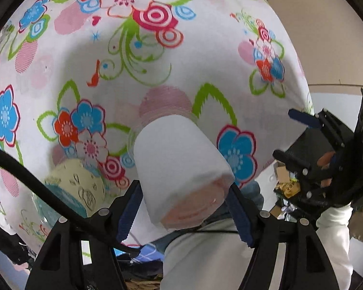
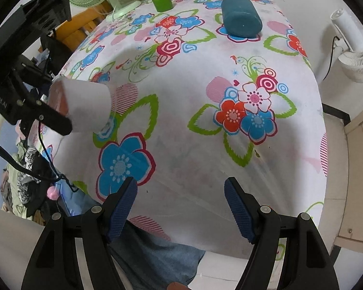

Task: Flip cup upside down
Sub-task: 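Lower the inverted white cup onto the tablecloth with the right gripper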

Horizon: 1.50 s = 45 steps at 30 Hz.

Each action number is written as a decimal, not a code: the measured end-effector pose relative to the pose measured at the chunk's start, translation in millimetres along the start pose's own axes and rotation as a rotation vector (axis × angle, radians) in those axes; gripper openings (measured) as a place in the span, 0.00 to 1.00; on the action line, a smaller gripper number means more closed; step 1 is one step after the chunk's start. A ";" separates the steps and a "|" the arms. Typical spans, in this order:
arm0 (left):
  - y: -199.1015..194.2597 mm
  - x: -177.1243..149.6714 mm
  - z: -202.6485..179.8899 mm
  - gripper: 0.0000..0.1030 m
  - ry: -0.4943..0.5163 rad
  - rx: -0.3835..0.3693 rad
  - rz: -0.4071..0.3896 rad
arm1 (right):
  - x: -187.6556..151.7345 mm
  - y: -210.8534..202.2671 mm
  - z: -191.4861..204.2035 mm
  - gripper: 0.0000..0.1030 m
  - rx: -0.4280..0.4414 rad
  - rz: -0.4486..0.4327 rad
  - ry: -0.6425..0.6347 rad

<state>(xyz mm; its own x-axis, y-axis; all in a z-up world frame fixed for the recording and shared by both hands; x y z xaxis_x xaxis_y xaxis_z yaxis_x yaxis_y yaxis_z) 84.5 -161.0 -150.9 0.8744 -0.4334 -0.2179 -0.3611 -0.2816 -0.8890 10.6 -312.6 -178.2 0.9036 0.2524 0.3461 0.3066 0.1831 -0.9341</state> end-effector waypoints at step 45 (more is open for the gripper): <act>-67.8 -66.7 13.4 0.91 0.079 0.075 -0.398 | 54.0 -67.2 77.3 0.75 -0.021 -0.218 -0.059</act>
<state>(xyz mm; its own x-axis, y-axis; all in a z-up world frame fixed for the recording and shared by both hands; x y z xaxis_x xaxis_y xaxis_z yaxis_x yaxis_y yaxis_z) 55.0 -101.6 -81.6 0.9126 -0.3682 0.1779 0.0275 -0.3787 -0.9251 15.7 -237.9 -89.9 0.7964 0.2646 0.5438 0.4992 0.2197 -0.8381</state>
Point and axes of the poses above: each gripper's, at about its wrist camera, not at the fingertips, and y roughly the way its jaws point, z to its left, x to its top, the point moved 4 cm from there along y, roughly the way its jaws point, and after that the axes turned 10 degrees about -x, right-handed, at the moved point
